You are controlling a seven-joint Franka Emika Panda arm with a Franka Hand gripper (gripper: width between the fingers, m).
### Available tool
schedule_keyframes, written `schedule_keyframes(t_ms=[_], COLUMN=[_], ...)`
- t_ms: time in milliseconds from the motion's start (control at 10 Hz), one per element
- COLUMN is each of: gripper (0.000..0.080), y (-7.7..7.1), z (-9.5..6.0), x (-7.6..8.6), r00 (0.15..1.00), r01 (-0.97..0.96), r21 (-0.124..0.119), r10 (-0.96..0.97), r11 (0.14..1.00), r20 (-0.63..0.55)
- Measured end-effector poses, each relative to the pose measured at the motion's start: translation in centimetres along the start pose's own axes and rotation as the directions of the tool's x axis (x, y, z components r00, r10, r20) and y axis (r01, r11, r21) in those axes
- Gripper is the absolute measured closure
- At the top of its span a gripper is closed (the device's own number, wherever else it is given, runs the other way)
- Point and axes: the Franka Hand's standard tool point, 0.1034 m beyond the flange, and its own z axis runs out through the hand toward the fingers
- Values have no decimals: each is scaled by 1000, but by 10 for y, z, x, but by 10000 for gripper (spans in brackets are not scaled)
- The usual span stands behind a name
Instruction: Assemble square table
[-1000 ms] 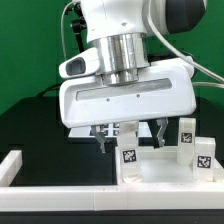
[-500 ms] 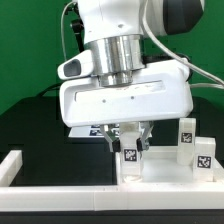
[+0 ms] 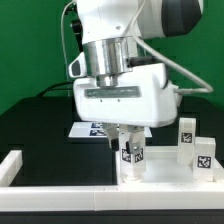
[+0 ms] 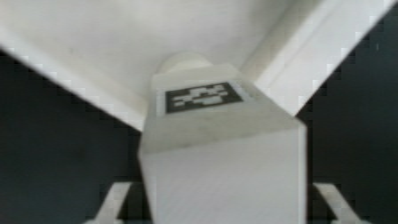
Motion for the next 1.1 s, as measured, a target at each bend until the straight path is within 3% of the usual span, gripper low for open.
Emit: schedule_keyframes(t_ms=[200, 300, 600, 700, 800, 900, 1100], gripper=[499, 499, 500, 313, 313, 177, 155], y=[5, 6, 5, 2, 1, 2, 3], z=[1, 1, 1, 0, 1, 1, 2], x=[8, 7, 5, 0, -4, -2, -2], r00=[969, 951, 969, 998, 990, 984, 950], r01=[-238, -301, -237, -30, 134, 172, 309], r21=[23, 15, 18, 29, 29, 29, 32], r10=[236, 299, 236, 29, -135, -173, -310], r11=[971, 954, 971, 999, 991, 985, 950], r20=[75, 77, 68, 48, 40, 38, 33])
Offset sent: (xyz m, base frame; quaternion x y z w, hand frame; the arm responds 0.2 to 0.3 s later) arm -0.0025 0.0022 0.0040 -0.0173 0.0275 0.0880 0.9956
